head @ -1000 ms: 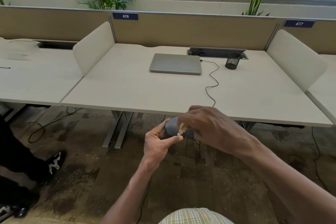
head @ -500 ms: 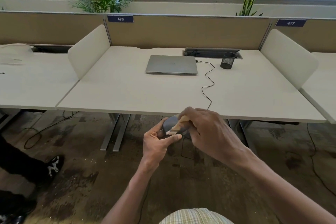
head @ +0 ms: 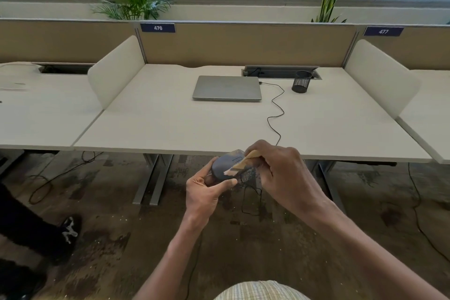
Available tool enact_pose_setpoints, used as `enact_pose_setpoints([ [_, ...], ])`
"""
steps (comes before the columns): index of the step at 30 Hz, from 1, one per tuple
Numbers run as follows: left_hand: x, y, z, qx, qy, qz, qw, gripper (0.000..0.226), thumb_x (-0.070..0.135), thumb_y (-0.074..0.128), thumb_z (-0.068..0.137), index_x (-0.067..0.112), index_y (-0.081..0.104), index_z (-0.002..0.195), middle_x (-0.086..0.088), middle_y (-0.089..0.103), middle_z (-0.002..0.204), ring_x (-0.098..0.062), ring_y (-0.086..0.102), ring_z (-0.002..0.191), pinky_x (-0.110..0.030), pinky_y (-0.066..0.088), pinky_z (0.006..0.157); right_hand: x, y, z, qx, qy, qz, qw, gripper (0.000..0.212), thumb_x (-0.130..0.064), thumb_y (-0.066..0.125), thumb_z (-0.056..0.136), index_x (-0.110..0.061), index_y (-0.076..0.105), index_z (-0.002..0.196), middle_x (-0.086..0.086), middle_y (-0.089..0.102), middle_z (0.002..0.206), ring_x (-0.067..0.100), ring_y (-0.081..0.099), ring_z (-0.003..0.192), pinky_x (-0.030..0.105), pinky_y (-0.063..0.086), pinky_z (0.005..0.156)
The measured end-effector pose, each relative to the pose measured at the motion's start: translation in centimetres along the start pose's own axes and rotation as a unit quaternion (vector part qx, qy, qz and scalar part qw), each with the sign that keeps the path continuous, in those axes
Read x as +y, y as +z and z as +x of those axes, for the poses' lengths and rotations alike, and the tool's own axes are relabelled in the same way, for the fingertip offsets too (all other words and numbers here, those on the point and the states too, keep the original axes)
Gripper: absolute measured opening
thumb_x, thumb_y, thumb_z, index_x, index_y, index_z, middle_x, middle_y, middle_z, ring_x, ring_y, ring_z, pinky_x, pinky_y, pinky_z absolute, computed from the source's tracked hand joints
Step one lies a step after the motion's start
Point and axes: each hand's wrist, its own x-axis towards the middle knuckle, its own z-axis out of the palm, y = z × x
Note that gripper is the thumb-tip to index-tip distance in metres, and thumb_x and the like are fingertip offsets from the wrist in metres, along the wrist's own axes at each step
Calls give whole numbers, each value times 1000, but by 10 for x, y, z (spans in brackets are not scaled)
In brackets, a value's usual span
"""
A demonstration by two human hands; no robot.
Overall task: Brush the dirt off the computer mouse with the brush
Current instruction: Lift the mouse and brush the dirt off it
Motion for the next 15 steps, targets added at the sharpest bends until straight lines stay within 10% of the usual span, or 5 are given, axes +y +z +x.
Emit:
enact_pose_setpoints([
  [15,-4,-2,-3,-4,-17,-23,1000,74,5,91,67,29,63,132,6,79,115,-8,74,111,-25,59,94,31,31,-25,109,123,127,978,11,-1,70,90,-9,70,98,-6,67,68,7,50,47,8,29,43],
])
